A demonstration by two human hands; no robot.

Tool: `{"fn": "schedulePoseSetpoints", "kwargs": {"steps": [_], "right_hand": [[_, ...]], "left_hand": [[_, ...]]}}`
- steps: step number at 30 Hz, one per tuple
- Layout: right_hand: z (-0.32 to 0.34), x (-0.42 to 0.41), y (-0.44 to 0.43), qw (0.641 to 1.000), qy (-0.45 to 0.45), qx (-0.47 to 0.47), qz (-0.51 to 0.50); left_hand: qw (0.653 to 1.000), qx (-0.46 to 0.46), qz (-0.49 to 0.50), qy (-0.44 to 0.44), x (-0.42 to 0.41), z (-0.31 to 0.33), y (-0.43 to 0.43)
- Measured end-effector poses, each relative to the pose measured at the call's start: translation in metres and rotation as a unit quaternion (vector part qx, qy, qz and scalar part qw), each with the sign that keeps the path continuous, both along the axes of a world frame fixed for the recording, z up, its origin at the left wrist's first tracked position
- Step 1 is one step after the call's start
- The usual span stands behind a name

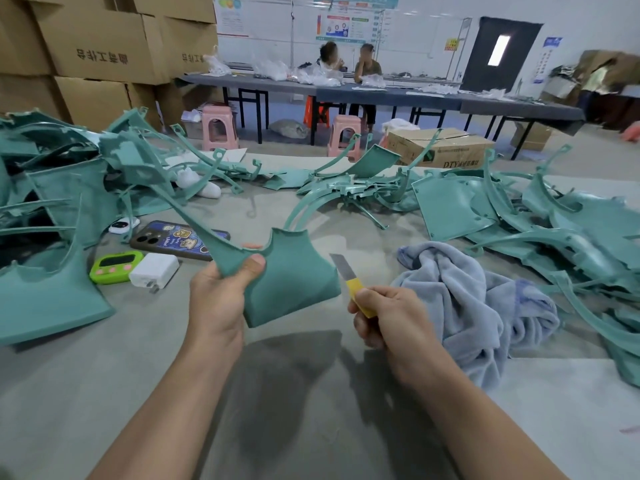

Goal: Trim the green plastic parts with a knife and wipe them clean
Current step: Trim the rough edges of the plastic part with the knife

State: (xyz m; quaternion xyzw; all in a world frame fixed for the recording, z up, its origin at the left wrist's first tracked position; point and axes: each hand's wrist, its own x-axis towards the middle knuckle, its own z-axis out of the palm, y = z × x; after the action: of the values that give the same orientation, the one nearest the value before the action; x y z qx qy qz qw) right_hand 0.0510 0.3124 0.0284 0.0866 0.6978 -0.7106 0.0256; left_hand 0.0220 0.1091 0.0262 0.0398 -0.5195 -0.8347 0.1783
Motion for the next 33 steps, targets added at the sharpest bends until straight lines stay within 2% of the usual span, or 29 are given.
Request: {"fn": "schedulePoseSetpoints", "kwargs": {"steps": [5, 11, 14, 16, 17, 21, 22, 25, 27, 29, 31, 33], "right_hand": [[0.003, -0.001, 0.001, 0.997, -0.076, 0.006, -0.007], [0.004, 0.002, -0.003, 0.991, -0.034, -0.125, 0.021], [-0.001, 0.002, -0.006, 0.998, -0.053, -0.027, 0.036], [-0.002, 0.001, -0.004, 0.996, -0.061, 0.063, 0.020], [-0.001, 0.001, -0.003, 0.996, -0.059, 0.072, 0.014], [0.000, 0.001, -0.003, 0.998, -0.018, -0.048, 0.022], [-0.001, 0.002, -0.003, 0.998, -0.011, -0.048, 0.041], [-0.004, 0.003, -0.004, 0.993, -0.008, 0.083, 0.085], [-0.005, 0.001, 0.000, 0.979, 0.005, 0.199, 0.050], [-0.003, 0.000, 0.005, 0.966, 0.014, 0.255, 0.028], [-0.001, 0.002, 0.008, 0.956, 0.034, 0.292, 0.008], [0.001, 0.004, 0.012, 0.918, 0.098, 0.377, -0.078]], "left_hand": [[0.996, 0.084, -0.018, 0.001, -0.004, 0.001, -0.010], [0.999, 0.048, -0.015, 0.009, -0.006, -0.001, -0.014], [0.999, 0.042, -0.009, 0.006, -0.004, -0.001, -0.010], [0.997, 0.071, 0.003, -0.001, -0.005, 0.000, -0.013], [0.996, 0.084, 0.008, -0.004, -0.006, 0.000, -0.015], [0.997, 0.079, 0.008, -0.014, -0.006, 0.000, -0.013], [0.997, 0.081, 0.002, -0.019, -0.005, 0.000, -0.011], [0.993, 0.112, -0.009, -0.045, -0.005, 0.000, -0.013], [0.982, 0.173, -0.017, -0.069, -0.006, 0.001, -0.019], [0.973, 0.210, -0.031, -0.089, -0.006, 0.003, -0.024], [0.972, 0.196, -0.063, -0.118, -0.005, 0.003, -0.025], [0.968, 0.162, -0.115, -0.150, -0.002, 0.003, -0.021]]}}
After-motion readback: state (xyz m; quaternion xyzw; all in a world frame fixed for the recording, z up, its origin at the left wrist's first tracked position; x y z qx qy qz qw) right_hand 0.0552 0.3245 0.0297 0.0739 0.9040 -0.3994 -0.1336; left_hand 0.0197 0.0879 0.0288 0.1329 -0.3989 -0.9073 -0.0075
